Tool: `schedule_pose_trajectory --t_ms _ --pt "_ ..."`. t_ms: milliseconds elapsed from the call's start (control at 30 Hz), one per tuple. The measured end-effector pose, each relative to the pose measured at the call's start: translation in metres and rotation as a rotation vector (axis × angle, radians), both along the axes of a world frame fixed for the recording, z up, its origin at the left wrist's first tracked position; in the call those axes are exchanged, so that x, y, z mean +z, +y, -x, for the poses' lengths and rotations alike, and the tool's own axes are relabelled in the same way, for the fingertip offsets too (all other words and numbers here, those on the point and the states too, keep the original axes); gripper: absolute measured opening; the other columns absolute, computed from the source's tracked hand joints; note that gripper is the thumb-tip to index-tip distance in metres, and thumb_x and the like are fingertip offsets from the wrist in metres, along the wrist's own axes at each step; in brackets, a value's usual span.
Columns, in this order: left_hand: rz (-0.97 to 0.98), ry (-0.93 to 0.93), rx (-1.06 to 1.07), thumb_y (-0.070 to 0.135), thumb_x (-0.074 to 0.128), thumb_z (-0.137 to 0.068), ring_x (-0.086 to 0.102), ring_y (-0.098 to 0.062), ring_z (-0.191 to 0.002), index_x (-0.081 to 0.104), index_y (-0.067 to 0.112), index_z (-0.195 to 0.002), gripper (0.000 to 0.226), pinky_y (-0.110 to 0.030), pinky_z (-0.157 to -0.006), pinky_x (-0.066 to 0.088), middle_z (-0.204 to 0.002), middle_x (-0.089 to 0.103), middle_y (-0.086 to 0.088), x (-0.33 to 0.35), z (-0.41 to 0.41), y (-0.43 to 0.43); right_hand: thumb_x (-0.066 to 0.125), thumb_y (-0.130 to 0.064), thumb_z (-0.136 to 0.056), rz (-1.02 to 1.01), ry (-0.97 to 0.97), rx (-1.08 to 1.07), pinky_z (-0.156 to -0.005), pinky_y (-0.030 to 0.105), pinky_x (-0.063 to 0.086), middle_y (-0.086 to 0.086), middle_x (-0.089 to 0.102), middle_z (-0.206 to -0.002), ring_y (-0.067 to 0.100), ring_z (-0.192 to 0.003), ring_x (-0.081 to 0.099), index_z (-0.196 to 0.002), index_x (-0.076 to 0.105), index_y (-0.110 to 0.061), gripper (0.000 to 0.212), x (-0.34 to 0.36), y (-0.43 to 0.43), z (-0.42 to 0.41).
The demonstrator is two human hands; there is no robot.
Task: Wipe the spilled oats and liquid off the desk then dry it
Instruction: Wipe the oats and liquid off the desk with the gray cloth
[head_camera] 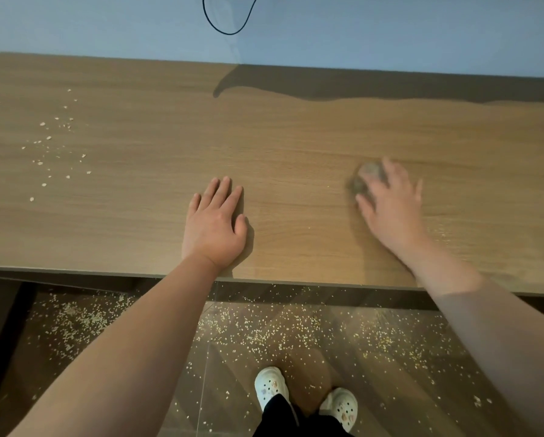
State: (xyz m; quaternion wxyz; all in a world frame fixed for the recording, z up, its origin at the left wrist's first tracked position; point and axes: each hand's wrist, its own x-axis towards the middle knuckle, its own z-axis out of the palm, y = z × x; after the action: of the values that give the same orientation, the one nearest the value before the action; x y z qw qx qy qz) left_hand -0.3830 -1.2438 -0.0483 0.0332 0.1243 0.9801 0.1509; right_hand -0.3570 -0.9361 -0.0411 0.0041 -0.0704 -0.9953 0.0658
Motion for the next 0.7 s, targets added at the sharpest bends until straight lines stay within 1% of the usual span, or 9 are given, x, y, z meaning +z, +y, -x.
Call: schedule_pose_trajectory --t_ms 67,133,200,300,400,467,600,633,700 --pt "-0.009 0.003 0.003 0.037 0.027 -0.090 0.007 -0.016 -0.151 0.034 0.019 -0.151 0.065 -0.041 -0.122 0.006 -0.162 0.020 -0.001 0.000 0.000 0.000 0.048 -0.034 -0.098 0.092 0.055 -0.272 -0.117 0.059 0.019 0.016 0.026 -0.158 0.038 -0.143 0.027 -0.141 0.048 -0.021 0.045 -0.001 -0.008 0.033" --pt "-0.019 0.002 0.009 0.037 0.026 -0.089 0.007 -0.015 -0.151 0.035 0.019 -0.151 0.065 -0.040 -0.122 0.005 -0.162 0.020 -0.001 0.000 -0.001 0.000 0.048 -0.032 -0.097 0.086 0.082 -0.298 -0.115 0.054 0.026 0.015 0.030 -0.156 0.038 -0.141 0.030 -0.139 0.050 -0.018 0.045 -0.001 -0.041 0.045" --pt "-0.022 -0.002 0.012 0.037 0.025 -0.089 0.007 -0.014 -0.151 0.034 0.020 -0.151 0.065 -0.039 -0.122 0.005 -0.162 0.020 0.000 0.001 -0.001 0.001 0.046 -0.032 -0.097 0.086 0.080 -0.005 -0.114 0.055 0.029 0.009 0.031 -0.157 0.034 -0.143 0.029 -0.141 0.047 -0.021 0.046 -0.001 -0.081 0.028" --pt "-0.039 -0.002 0.012 0.035 0.025 -0.088 0.008 -0.015 -0.150 0.035 0.020 -0.151 0.065 -0.039 -0.122 0.005 -0.161 0.021 0.000 0.003 -0.001 0.001 0.044 -0.036 -0.096 0.113 -0.054 0.515 -0.118 0.050 0.016 0.001 0.024 -0.159 0.027 -0.146 0.023 -0.144 0.043 -0.028 0.049 0.001 -0.107 -0.032" --pt "-0.043 -0.004 0.012 0.034 0.025 -0.088 0.009 -0.015 -0.150 0.036 0.019 -0.150 0.065 -0.040 -0.122 0.005 -0.161 0.021 -0.001 0.002 -0.001 0.000 0.043 -0.037 -0.095 0.070 -0.037 0.794 -0.110 0.054 0.024 0.002 0.031 -0.154 0.030 -0.140 0.036 -0.139 0.050 -0.026 0.046 0.004 -0.076 -0.053" --pt "-0.038 -0.006 0.011 0.035 0.025 -0.088 0.009 -0.015 -0.150 0.036 0.020 -0.150 0.065 -0.040 -0.122 0.005 -0.161 0.021 -0.001 0.002 -0.001 0.001 0.044 -0.035 -0.094 0.080 -0.071 0.610 -0.116 0.056 0.023 0.001 0.023 -0.158 0.030 -0.143 0.029 -0.143 0.045 -0.029 0.050 0.005 -0.046 -0.031" --pt "-0.037 0.002 0.011 0.034 0.026 -0.088 0.010 -0.016 -0.150 0.037 0.020 -0.150 0.064 -0.040 -0.122 0.007 -0.161 0.023 -0.001 0.001 0.000 0.000 0.051 -0.026 -0.097 0.206 0.052 -0.080 -0.119 0.056 0.017 0.008 0.026 -0.159 0.032 -0.145 0.024 -0.144 0.045 -0.023 0.048 0.009 -0.041 0.017" --pt "-0.035 0.003 0.012 0.034 0.025 -0.088 0.010 -0.016 -0.150 0.037 0.020 -0.150 0.064 -0.040 -0.122 0.007 -0.161 0.023 -0.001 0.001 0.000 0.000 0.050 -0.025 -0.098 0.186 0.073 -0.141 -0.119 0.055 0.017 0.010 0.027 -0.159 0.033 -0.145 0.025 -0.145 0.045 -0.021 0.047 0.008 -0.056 0.017" --pt "-0.033 0.002 0.011 0.033 0.025 -0.089 0.010 -0.017 -0.150 0.037 0.020 -0.150 0.064 -0.040 -0.122 0.007 -0.161 0.023 -0.001 0.000 0.000 0.000 0.047 -0.026 -0.099 0.151 0.088 -0.043 -0.121 0.052 0.014 0.009 0.025 -0.159 0.034 -0.145 0.024 -0.146 0.042 -0.022 0.047 0.003 -0.094 -0.006"
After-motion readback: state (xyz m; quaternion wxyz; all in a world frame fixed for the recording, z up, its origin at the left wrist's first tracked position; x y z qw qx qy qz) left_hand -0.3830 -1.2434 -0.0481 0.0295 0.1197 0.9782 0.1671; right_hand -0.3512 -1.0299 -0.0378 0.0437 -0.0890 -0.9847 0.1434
